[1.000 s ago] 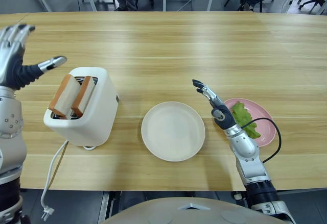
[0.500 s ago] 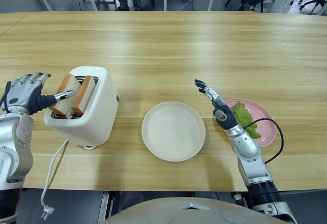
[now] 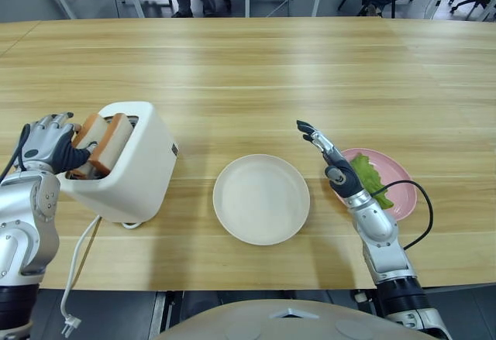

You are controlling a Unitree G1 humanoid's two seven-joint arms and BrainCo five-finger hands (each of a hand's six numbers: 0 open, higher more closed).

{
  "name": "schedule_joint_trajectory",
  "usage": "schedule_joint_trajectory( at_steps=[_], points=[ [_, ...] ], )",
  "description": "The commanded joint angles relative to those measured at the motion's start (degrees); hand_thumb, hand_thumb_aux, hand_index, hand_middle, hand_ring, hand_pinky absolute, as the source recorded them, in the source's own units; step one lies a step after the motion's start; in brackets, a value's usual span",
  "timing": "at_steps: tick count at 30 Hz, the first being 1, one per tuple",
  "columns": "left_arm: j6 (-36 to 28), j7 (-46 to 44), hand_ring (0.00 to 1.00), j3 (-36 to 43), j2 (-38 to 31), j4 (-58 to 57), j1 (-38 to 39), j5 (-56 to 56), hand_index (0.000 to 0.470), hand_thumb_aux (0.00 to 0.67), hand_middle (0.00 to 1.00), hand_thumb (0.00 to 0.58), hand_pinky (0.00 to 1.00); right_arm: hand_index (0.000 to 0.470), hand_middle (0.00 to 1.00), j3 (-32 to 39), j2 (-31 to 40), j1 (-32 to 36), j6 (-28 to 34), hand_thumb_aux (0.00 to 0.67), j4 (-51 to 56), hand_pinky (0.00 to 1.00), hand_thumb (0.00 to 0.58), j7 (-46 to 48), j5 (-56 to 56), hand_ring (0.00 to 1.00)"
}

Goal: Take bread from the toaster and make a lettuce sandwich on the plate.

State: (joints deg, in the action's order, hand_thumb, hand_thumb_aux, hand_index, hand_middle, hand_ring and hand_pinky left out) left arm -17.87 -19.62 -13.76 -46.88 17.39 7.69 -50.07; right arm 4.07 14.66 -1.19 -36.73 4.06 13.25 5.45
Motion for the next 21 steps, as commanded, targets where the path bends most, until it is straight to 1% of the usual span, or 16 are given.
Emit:
schedule_joint_trajectory(
  at_steps=[1, 3, 4, 5, 6, 7, 8, 9, 15, 18, 20, 21],
  points=[
    [1.23, 0.17, 0.0, -0.11, 2.36, 1.33, 0.41, 3.86, 0.46, 0.67, 0.0, 0.58, 0.0, 0.0, 0.0, -0.26, 0.49, -0.32, 0.94, 0.0, -0.81, 0.0, 0.0, 0.37, -0.6, 0.0],
    [1.91, 1.52, 0.0, -1.37, 3.34, 2.77, -0.41, 5.49, 0.46, 0.67, 0.0, 0.58, 0.0, 0.0, 0.0, -0.26, 0.58, -0.25, 0.94, 0.0, -0.78, 0.0, 0.0, 0.46, -0.67, 0.0],
    [2.5, 2.35, 0.12, -2.18, 3.86, 3.47, -1.05, 6.65, 0.46, 0.67, 0.12, 0.58, 0.12, 0.0, 0.0, -0.3, 0.64, -0.25, 0.95, 0.0, -0.8, 0.0, 0.0, 0.47, -0.68, 0.0],
    [2.88, 3.16, 0.35, -3.05, 4.71, 4.23, -1.81, 8.15, 0.46, 0.67, 0.35, 0.58, 0.35, 0.0, 0.0, -0.35, 0.7, -0.23, 0.97, 0.0, -0.81, 0.0, 0.0, 0.45, -0.68, 0.0],
    [2.97, 3.95, 0.49, -3.82, 5.48, 5.0, -2.48, 9.27, 0.46, 0.67, 0.49, 0.58, 0.49, 0.0, 0.0, -0.39, 0.77, -0.17, 0.97, 0.0, -0.78, 0.0, 0.0, 0.44, -0.68, 0.0],
    [3.13, 4.87, 0.49, -4.62, 6.15, 5.71, -3.06, 10.1, 0.46, 0.67, 0.49, 0.58, 0.49, 0.0, 0.0, -0.49, 0.89, -0.06, 0.93, 0.0, -0.79, 0.0, 0.0, 0.33, -0.54, 0.0],
    [3.29, 5.76, 0.87, -5.48, 6.99, 6.38, -3.61, 10.88, 0.46, 0.67, 0.87, 0.58, 0.87, 0.0, 0.0, -0.63, 1.04, 0.09, 0.87, 0.0, -0.8, 0.0, 0.0, 0.21, -0.35, 0.0],
    [3.54, 6.6, 1.0, -6.31, 7.92, 7.13, -4.11, 11.87, 0.46, 0.67, 1.0, 0.58, 1.0, 0.0, 0.0, -0.88, 1.3, 0.33, 0.81, 0.0, -0.81, 0.0, 0.0, 0.02, 0.06, 0.0],
    [4.57, 9.06, 1.0, -9.15, 11.34, 10.4, -5.28, 15.49, 0.46, 0.67, 1.0, 0.58, 1.0, 0.0, 0.0, -3.0, 4.65, 1.92, 0.67, 0.0, -1.4, 0.0, 0.0, -1.43, 4.39, 0.0],
    [4.71, 10.44, 1.0, -10.3, 11.71, 10.92, -5.21, 15.5, 0.46, 0.67, 1.0, 0.58, 1.0, 0.0, 0.0, -4.94, 8.36, 3.19, -0.76, 0.0, -1.03, 0.0, 0.0, -5.66, 13.97, 0.0],
    [5.21, 11.35, 1.0, -11.21, 11.82, 11.09, -5.33, 15.84, 0.46, 0.67, 1.0, 0.58, 1.0, 0.0, 0.0, -5.92, 12.3, 3.83, -0.82, 0.0, -0.7, 0.0, 0.0, -10.4, 23.79, 0.0],
    [5.5, 11.88, 1.0, -11.76, 11.91, 11.3, -5.39, 16.07, 0.46, 0.67, 1.0, 0.58, 1.0, 0.0, 0.0, -6.12, 14.59, 4.2, 0.25, 0.0, -0.45, 0.0, 0.0, -13.47, 29.56, 0.0]
  ],
)
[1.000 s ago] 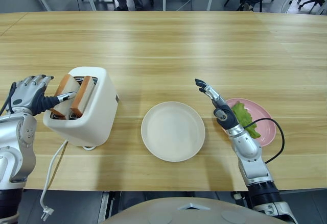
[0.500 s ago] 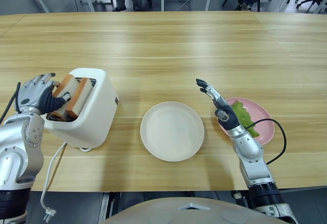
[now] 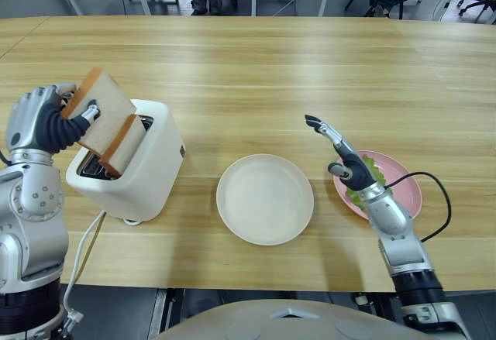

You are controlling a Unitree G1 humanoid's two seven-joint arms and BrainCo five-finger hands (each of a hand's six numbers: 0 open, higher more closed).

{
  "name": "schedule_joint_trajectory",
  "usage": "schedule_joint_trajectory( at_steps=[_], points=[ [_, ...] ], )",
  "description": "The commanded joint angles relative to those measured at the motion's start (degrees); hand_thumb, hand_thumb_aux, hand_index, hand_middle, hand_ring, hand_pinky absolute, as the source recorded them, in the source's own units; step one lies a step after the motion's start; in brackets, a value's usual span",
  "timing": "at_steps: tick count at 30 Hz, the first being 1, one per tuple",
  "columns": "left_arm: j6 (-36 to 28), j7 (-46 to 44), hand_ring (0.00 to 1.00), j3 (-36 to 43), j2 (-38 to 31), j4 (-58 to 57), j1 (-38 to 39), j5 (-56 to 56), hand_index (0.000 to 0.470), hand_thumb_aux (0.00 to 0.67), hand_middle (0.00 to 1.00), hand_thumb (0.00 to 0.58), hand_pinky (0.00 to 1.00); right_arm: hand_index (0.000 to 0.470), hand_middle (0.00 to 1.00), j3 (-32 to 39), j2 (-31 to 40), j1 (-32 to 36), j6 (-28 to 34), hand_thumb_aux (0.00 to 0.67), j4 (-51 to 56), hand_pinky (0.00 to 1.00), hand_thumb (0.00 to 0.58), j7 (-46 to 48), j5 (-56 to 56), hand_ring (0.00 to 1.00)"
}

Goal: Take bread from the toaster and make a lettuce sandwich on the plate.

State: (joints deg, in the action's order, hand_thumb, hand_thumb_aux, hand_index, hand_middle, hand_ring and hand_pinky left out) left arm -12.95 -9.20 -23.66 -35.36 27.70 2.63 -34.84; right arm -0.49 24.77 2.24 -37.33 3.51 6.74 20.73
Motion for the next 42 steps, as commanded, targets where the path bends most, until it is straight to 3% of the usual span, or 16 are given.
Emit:
schedule_joint_trajectory(
  at_steps=[1, 5, 11, 16, 22, 28, 30, 32, 33, 34, 35, 36, 37, 40, 41, 42],
  points=[
    [0.78, 1.98, 1.0, -2.47, 0.49, 1.36, -0.33, 1.02, 0.46, 0.67, 1.0, 0.58, 1.0, 0.0, 0.0, -1.47, 6.95, 1.19, 2.22, 0.0, 0.53, 0.0, 0.0, -10.18, 19.98, 0.0],
    [3.16, 6.04, 1.0, -5.97, 1.38, 3.98, -2.04, 2.93, 0.46, 0.67, 1.0, 0.58, 1.0, 0.0, 0.0, 0.23, 17.9, 0.86, 10.85, 0.0, 5.42, 0.0, 0.0, -24.08, 39.1, 0.0],
    [5.77, 8.3, 1.0, -5.55, 7.9, 14.46, -5.94, 10.56, 0.46, 0.67, 1.0, 0.58, 1.0, 0.0, 0.0, 4.55, 23.9, -0.18, 18.49, 0.0, 18.23, 0.0, 0.0, -35.2, 45.3, 0.0],
    [5.09, 8.34, 1.0, 6.35, 21.15, 19.89, -5.05, 18.39, 0.46, 0.67, 1.0, 0.58, 1.0, 0.0, 0.0, 8.66, 24.57, 0.6, 20.62, 0.0, 27.41, 0.0, 0.0, -40.22, 45.11, 0.0],
    [5.27, 6.86, 1.0, 23.95, 32.1, 13.21, 0.53, 21.85, 0.46, 0.67, 1.0, 0.58, 1.0, 0.0, 0.0, 14.06, 24.0, 2.76, 19.56, 0.0, 36.91, 0.0, 0.0, -45.29, 43.85, 0.0],
    [2.96, 1.7, 1.0, 34.06, 33.05, 1.52, 5.22, 24.36, 0.46, 0.67, 1.0, 0.58, 1.0, 0.0, 0.0, 18.11, 23.83, 5.02, 18.52, 0.0, 42.88, 0.0, 0.0, -48.53, 42.15, 0.0],
    [2.77, 0.53, 1.0, 36.44, 31.62, -1.44, 6.2, 23.34, 0.46, 0.67, 1.0, 0.58, 1.0, 0.04, 0.0, 19.26, 23.89, 5.78, 18.25, 0.058, 44.47, 0.0, 0.096, -49.3, 41.8, 0.0],
    [2.28, -0.15, 1.0, 38.55, 30.36, -4.09, 6.8, 22.17, 0.46, 0.67, 1.0, 0.58, 1.0, 0.04, 0.0, 20.25, 23.97, 6.46, 17.89, 0.058, 45.73, 0.0, 0.096, -49.71, 41.2, 0.0],
    [2.21, -0.54, 1.0, 39.82, 29.4, -5.65, 6.99, 21.12, 0.46, 0.67, 1.0, 0.58, 1.0, 0.099, 0.0, 20.75, 23.98, 6.71, 17.76, 0.145, 46.17, 0.0, 0.223, -49.81, 40.89, 0.0],
    [2.12, -0.31, 1.0, 40.62, 28.74, -7.04, 6.99, 20.05, 0.46, 0.67, 1.0, 0.58, 1.0, 0.135, 0.0, 21.28, 23.89, 7.01, 17.59, 0.197, 46.74, 0.0, 0.291, -50.03, 40.6, 0.0],
    [1.98, -0.43, 1.0, 41.4, 28.09, -8.31, 6.88, 19.26, 0.46, 0.67, 1.0, 0.58, 1.0, 0.258, 0.0, 21.72, 23.82, 7.28, 17.34, 0.376, 47.3, 0.0, 0.468, -50.25, 40.33, 0.0],
    [1.77, -0.64, 1.0, 42.41, 27.33, -9.59, 6.8, 18.23, 0.46, 0.67, 1.0, 0.58, 1.0, 0.381, 0.0, 22.24, 23.78, 7.56, 17.14, 0.554, 47.76, 0.0, 0.563, -50.49, 40.13, 0.0],
    [1.76, -0.48, 1.0, 43.19, 26.77, -10.6, 6.74, 17.23, 0.46, 0.67, 1.0, 0.58, 1.0, 0.46, 0.0, 22.72, 23.74, 7.81, 16.84, 0.67, 48.14, 0.0, 0.58, -50.67, 39.97, 0.0],
    [1.76, -0.12, 1.0, 45.74, 24.58, -13.59, 6.24, 12.96, 0.46, 0.67, 1.0, 0.58, 1.0, 0.46, 0.0, 23.72, 23.75, 8.3, 16.02, 0.67, 48.54, 0.0, 0.58, -50.82, 39.14, 0.0],
    [1.74, 0.65, 1.0, 46.3, 23.82, -14.49, 5.92, 11.01, 0.321, 0.468, 1.0, 0.527, 1.0, 0.46, 0.0, 23.96, 23.82, 8.46, 15.56, 0.67, 48.62, 0.0, 0.58, -50.81, 38.74, 0.0],
    [1.49, 1.31, 0.65, 46.79, 23.07, -15.08, 5.6, 9.02, 0.0, 0.0, 0.65, 0.0, 0.65, 0.46, 0.0, 24.17, 23.88, 8.63, 15.1, 0.67, 48.6, 0.0, 0.58, -50.71, 38.26, 0.0]
  ],
)
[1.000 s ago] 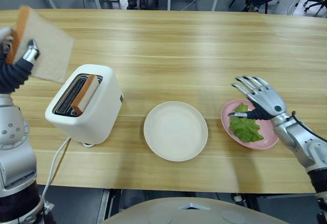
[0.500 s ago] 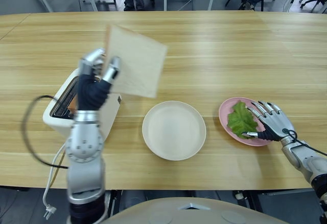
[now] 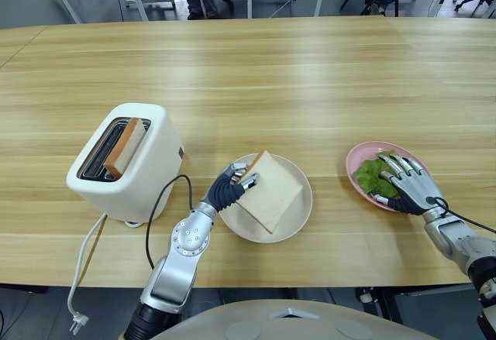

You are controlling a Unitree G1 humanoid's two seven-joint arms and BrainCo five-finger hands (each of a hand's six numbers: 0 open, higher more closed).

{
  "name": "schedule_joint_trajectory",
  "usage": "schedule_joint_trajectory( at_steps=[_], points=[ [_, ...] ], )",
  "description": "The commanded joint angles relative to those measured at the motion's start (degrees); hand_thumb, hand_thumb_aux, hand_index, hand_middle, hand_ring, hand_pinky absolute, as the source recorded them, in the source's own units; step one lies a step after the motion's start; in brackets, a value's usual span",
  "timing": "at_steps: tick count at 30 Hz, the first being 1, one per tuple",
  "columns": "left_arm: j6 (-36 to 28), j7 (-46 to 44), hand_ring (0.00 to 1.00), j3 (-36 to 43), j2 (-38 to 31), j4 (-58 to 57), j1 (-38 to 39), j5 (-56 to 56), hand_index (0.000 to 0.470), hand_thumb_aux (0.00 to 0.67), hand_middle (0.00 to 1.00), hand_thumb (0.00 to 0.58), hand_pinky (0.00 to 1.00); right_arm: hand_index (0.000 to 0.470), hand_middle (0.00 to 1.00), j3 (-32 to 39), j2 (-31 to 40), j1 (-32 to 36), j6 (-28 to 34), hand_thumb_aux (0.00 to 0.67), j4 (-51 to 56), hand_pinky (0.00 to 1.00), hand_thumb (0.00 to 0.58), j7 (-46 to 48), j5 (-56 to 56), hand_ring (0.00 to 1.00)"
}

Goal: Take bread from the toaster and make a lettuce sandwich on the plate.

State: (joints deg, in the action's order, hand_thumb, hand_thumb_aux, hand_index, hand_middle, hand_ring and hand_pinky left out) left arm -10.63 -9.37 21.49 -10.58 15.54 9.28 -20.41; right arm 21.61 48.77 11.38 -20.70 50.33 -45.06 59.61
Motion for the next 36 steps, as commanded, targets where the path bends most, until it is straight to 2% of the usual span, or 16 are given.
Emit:
schedule_joint_trajectory(
  at_steps=[1, 2, 9, 14, 18, 22, 26, 28, 32, 36],
  points=[
    [-0.73, 2.03, 0.2, 2.03, -2.49, -3.28, -1.38, -7.17, 0.0, 0.0, 0.2, 0.0, 0.2, 0.46, 0.0, 2.27, -0.03, -0.37, -1.92, 0.67, 1.72, 0.0, 0.58, 1.2, -1.0, 0.0],
    [-0.86, 2.57, 0.0, 2.11, -2.91, -3.54, -1.65, -8.41, 0.0, 0.0, 0.0, 0.0, 0.0, 0.46, 0.0, 2.43, 0.08, -0.23, -2.39, 0.67, 1.7, 0.0, 0.58, 1.34, -1.34, 0.0],
    [0.74, 7.24, 0.0, 2.06, -4.43, -5.43, -4.66, -15.25, 0.0, 0.0, 0.0, 0.0, 0.0, 0.46, 0.0, 2.38, 1.46, 0.14, -5.14, 0.67, -0.36, 0.0, 0.58, 1.58, -3.75, 0.0],
    [3.54, 15.34, 0.0, 2.56, -6.4, -7.08, -7.96, -24.07, 0.0, 0.0, 0.0, 0.0, 0.0, 0.46, 0.0, 0.45, 4.07, 0.54, -6.27, 0.67, -5.59, 0.0, 0.58, 1.16, -5.03, 0.0],
    [4.62, 17.91, 0.0, 3.5, -8.83, -6.82, -10.06, -30.84, 0.0, 0.0, 0.0, 0.0, 0.0, 0.46, 0.0, -2.42, 6.53, -0.06, -7.05, 0.67, -14.01, 0.0, 0.58, 1.64, -6.98, 0.0],
    [5.1, 18.4, 0.0, 2.94, -11.2, -3.34, -10.04, -36.19, 0.0, 0.0, 0.0, 0.0, 0.0, 0.46, 0.0, -6.99, 7.91, -2.61, -7.0, 0.67, -28.23, 0.0, 0.58, 5.28, -9.89, 0.0],
    [3.66, 19.65, 0.0, -2.41, -13.33, 7.59, -7.88, -41.67, 0.0, 0.0, 0.0, 0.0, 0.0, 0.46, 0.0, -9.23, 5.47, -3.75, -6.73, 0.67, -41.36, 0.0, 0.58, 11.19, -11.71, 0.0],
    [2.78, 19.06, 0.0, -7.1, -14.36, 14.24, -6.89, -43.31, 0.0, 0.0, 0.0, 0.0, 0.0, 0.46, 0.0, -8.45, 2.86, -3.14, -7.06, 0.67, -44.51, 0.0, 0.58, 13.47, -11.89, 0.0],
    [-0.08, 14.68, 0.0, -18.6, -17.22, 22.85, -6.36, -46.06, 0.0, 0.0, 0.0, 0.0, 0.0, 0.46, 0.0, -5.6, -3.2, -0.44, -7.58, 0.67, -45.07, 0.0, 0.58, 17.0, -9.97, 0.0],
    [-1.36, 8.85, 0.0, -26.85, -20.36, 24.13, -5.82, -46.13, 0.0, 0.0, 0.0, 0.0, 0.0, 0.46, 0.0, -2.69, -8.73, 2.57, -8.52, 0.67, -42.69, 0.0, 0.58, 18.22, -7.92, 0.0]
  ],
)
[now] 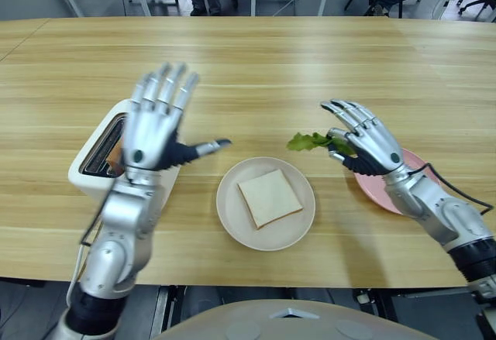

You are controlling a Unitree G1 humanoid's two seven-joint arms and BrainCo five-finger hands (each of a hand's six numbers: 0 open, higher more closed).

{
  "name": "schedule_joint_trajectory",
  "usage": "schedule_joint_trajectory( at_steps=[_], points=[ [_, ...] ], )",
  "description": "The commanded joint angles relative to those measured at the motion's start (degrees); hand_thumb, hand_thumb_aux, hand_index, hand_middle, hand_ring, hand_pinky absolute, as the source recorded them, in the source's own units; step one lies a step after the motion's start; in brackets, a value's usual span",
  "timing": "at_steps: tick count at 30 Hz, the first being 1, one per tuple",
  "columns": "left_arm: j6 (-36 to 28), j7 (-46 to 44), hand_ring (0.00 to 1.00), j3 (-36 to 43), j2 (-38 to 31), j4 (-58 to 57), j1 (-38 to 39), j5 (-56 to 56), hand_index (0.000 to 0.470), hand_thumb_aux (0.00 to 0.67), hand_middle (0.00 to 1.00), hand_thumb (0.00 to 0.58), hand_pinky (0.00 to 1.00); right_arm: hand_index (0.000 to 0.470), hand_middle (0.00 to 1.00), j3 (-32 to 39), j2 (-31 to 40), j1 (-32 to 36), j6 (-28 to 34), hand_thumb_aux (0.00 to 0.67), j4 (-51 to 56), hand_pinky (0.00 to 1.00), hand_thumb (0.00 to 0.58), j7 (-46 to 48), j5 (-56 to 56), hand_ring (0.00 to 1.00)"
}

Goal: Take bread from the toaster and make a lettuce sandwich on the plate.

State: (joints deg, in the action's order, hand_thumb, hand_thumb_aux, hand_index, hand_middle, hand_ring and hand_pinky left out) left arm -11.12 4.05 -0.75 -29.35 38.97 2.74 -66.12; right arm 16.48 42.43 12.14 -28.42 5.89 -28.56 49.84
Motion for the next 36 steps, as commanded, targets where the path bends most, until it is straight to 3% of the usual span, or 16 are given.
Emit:
schedule_joint_trajectory(
  at_steps=[1, 9, 15, 26, 27, 29, 30, 31, 36],
  points=[
    [-0.95, -5.52, 0.0, -5.98, -1.96, 0.74, 0.63, -0.18, 0.0, 0.0, 0.0, 0.0, 0.0, 0.46, 0.0, 3.08, -3.53, 2.43, -0.96, 0.67, 2.07, 0.0, 0.58, 2.06, 2.22, 0.0],
    [-2.87, -13.42, 0.0, -13.33, -3.59, -2.85, 2.46, -0.84, 0.0, 0.0, 0.0, 0.0, 0.0, 0.46, 0.0, 9.56, -9.8, 4.73, -2.66, 0.67, 10.42, 0.0, 0.58, -0.84, 7.62, 0.0],
    [-4.3, -20.84, 0.0, -9.11, -1.91, -12.39, 4.82, 1.54, 0.0, 0.0, 0.0, 0.0, 0.0, 0.46, 0.0, 12.22, -12.21, 3.5, -3.32, 0.67, 11.85, 0.0, 0.58, -2.12, 8.96, 0.0],
    [-7.05, -26.03, 0.0, -6.06, -1.86, -18.82, 5.92, 2.12, 0.0, 0.0, 0.0, 0.0, 0.0, 0.46, 0.0, 14.26, -10.98, -1.18, -5.27, 0.67, 9.39, 0.0, 0.58, 1.16, 7.97, 0.0],
    [-7.11, -25.71, 0.0, -5.93, -1.78, -19.38, 5.86, 2.31, 0.0, 0.0, 0.0, 0.0, 0.0, 0.005, 0.0, 14.13, -10.71, -1.53, -5.34, 0.008, 8.73, 0.0, 0.014, 1.77, 7.76, 0.0],
    [-7.2, -25.09, 0.0, -5.99, -1.79, -19.97, 5.8, 2.8, 0.0, 0.0, 0.0, 0.0, 0.0, 0.0, 0.0, 13.88, -10.29, -2.08, -5.57, 0.0, 7.51, 0.0, 0.0, 2.65, 7.45, 0.0],
    [-7.05, -24.35, 0.0, -6.12, -1.79, -20.18, 5.51, 3.24, 0.31, 0.452, 0.0, 0.519, 0.0, 0.0, 0.0, 13.78, -10.1, -2.35, -5.72, 0.0, 6.9, 0.0, 0.0, 3.04, 7.28, 0.0],
    [-6.82, -23.3, 0.0, -6.47, -1.64, -20.06, 5.16, 3.87, 0.46, 0.67, 0.0, 0.58, 0.0, 0.0, 0.0, 13.74, -9.95, -2.56, -5.83, 0.0, 6.43, 0.0, 0.0, 3.38, 7.14, 0.0],
    [-5.15, -18.22, 0.0, -8.16, -0.76, -17.58, 2.9, 8.28, 0.46, 0.67, 0.0, 0.58, 0.0, 0.0, 0.0, 13.31, -9.07, -3.64, -5.82, 0.0, 4.57, 0.0, 0.0, 4.45, 6.73, 0.0]
  ],
)
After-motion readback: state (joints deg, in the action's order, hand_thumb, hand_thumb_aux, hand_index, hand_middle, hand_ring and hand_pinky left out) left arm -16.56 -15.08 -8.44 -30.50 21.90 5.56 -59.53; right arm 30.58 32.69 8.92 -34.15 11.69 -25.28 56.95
